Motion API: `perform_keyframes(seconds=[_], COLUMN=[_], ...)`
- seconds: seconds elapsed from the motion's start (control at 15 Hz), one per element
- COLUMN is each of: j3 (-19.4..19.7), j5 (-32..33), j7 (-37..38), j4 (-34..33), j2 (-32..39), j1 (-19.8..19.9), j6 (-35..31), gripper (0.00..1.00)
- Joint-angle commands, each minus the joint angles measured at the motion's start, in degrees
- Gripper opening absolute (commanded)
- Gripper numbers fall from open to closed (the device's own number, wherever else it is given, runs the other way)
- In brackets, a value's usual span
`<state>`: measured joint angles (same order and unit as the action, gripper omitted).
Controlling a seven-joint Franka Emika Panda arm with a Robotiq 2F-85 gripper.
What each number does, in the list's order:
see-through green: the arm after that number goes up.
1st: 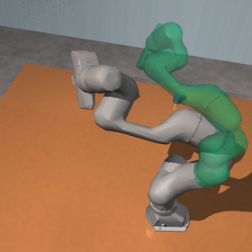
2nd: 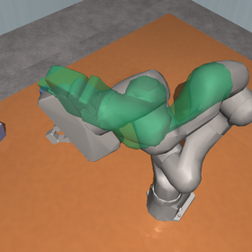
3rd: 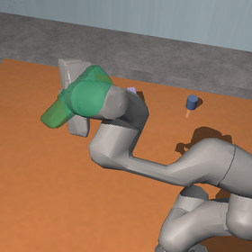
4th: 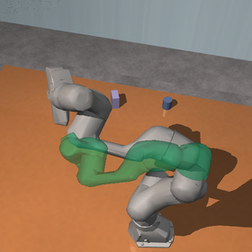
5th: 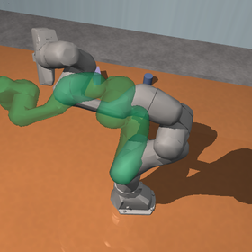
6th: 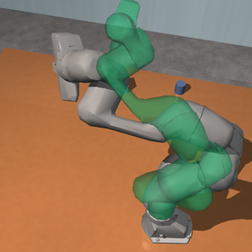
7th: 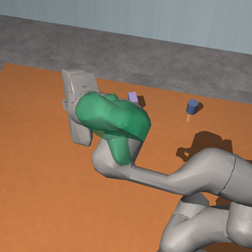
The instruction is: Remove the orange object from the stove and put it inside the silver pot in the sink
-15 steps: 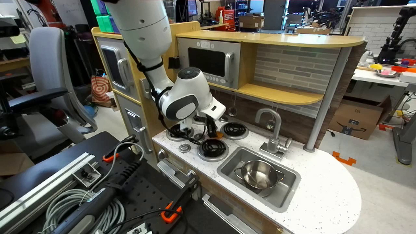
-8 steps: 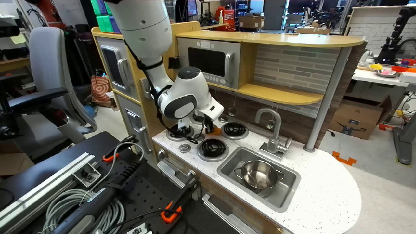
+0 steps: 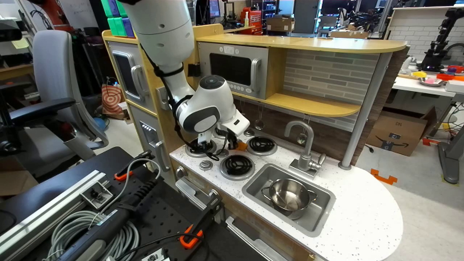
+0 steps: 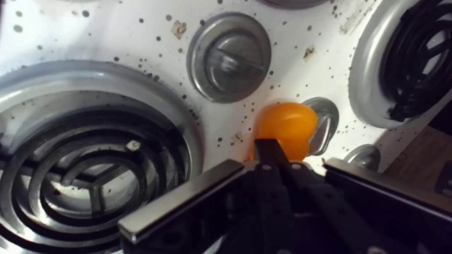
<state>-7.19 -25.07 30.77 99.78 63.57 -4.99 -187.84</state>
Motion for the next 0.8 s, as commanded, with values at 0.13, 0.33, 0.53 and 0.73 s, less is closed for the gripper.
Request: perform_keyframes(seconds=[0.13, 0.33, 0.53, 0.73], j3=[-1.8, -4.6, -5.7, -1.8], j5=[-1.5, -1.0, -1.7, -2.8], j7=[-1.0, -2.1, -1.9, 0.2], j4=[0.6, 3.9, 6.5, 6.9], j2=[-1.3, -4.7, -7.8, -9.2], j1=[1.7, 4.6, 6.1, 3.7], j6=[2.4, 2.8, 4.2, 8.6], gripper=[0.00, 0.00, 0.00, 0.34])
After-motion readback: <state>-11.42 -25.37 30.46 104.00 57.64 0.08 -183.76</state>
